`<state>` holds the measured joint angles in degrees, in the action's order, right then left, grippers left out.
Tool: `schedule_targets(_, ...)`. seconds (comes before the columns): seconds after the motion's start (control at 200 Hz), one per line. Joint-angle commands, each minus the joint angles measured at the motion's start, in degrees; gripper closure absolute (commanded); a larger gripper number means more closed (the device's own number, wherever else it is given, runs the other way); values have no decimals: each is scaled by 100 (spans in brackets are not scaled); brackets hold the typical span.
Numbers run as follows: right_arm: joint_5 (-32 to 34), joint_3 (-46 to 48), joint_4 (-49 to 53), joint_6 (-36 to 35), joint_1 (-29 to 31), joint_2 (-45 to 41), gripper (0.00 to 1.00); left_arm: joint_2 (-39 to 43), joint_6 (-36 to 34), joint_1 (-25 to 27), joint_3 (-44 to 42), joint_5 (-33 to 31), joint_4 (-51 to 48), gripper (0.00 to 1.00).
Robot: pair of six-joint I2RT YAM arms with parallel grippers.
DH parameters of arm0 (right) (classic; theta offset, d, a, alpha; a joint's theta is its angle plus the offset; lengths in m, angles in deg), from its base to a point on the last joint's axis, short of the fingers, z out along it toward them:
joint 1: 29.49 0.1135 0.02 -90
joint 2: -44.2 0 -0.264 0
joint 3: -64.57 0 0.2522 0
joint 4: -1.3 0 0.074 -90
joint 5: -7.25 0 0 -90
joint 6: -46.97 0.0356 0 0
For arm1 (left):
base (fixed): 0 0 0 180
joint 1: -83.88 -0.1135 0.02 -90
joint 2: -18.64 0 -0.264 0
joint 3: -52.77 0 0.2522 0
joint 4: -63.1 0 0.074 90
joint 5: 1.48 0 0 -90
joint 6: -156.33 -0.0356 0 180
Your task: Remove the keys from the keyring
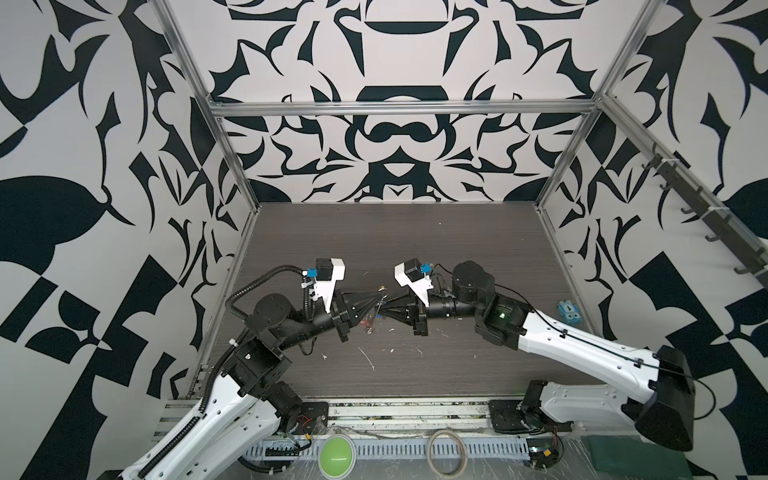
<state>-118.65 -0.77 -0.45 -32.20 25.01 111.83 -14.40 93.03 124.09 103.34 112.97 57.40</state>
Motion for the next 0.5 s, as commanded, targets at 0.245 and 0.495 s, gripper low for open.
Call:
schedule_targets(0.245,-263,54,-1437,579,96,31,100,43,704,-4,-897,-810,2845,100)
schedule_targets(0.495,-840,-443,-1113,578,113,456,100,-581,1138,-5,-1104,-533,4199,100)
